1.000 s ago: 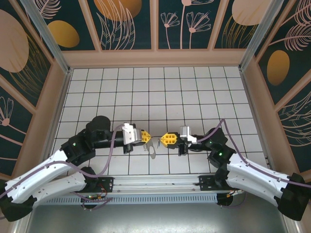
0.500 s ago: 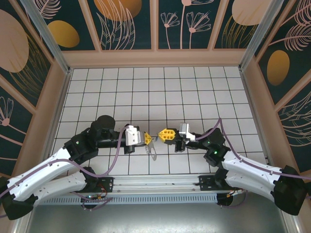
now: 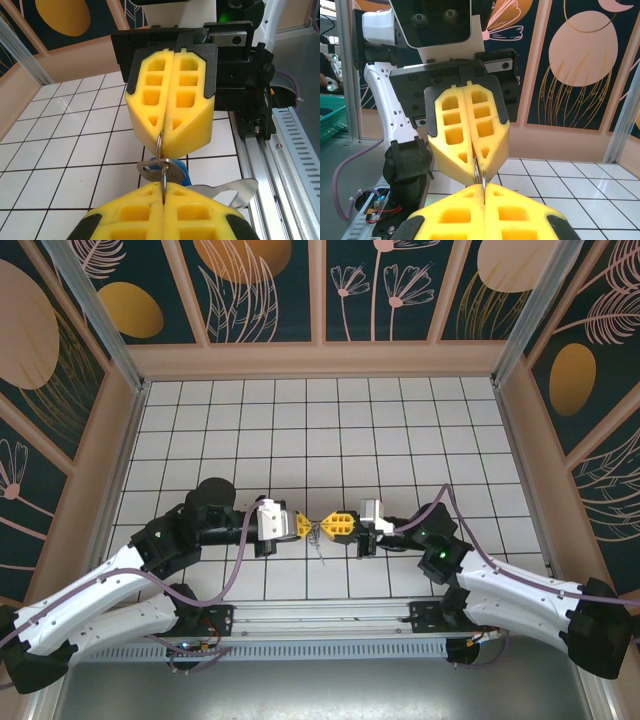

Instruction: Put the keys on the keyring

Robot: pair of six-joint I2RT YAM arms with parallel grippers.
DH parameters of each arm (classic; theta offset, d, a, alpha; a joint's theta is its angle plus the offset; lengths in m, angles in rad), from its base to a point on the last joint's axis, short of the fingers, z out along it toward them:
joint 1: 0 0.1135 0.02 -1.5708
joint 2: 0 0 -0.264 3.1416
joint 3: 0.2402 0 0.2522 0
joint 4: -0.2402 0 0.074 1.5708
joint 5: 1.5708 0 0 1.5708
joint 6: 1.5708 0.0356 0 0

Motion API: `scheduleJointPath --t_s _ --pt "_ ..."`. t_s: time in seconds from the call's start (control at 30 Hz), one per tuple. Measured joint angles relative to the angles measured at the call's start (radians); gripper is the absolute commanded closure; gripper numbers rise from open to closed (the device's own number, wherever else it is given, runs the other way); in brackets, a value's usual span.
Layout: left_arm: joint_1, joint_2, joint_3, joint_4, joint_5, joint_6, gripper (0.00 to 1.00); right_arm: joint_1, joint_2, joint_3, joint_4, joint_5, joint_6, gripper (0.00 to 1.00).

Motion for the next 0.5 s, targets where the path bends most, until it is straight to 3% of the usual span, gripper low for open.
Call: scheduleJointPath --t_s 0.5 --pt "0.0 0.0 0.0 -0.007 0.0 0.0 1.0 0.009 -0.015 0.0 -0.01 0.02 -0.016 1.0"
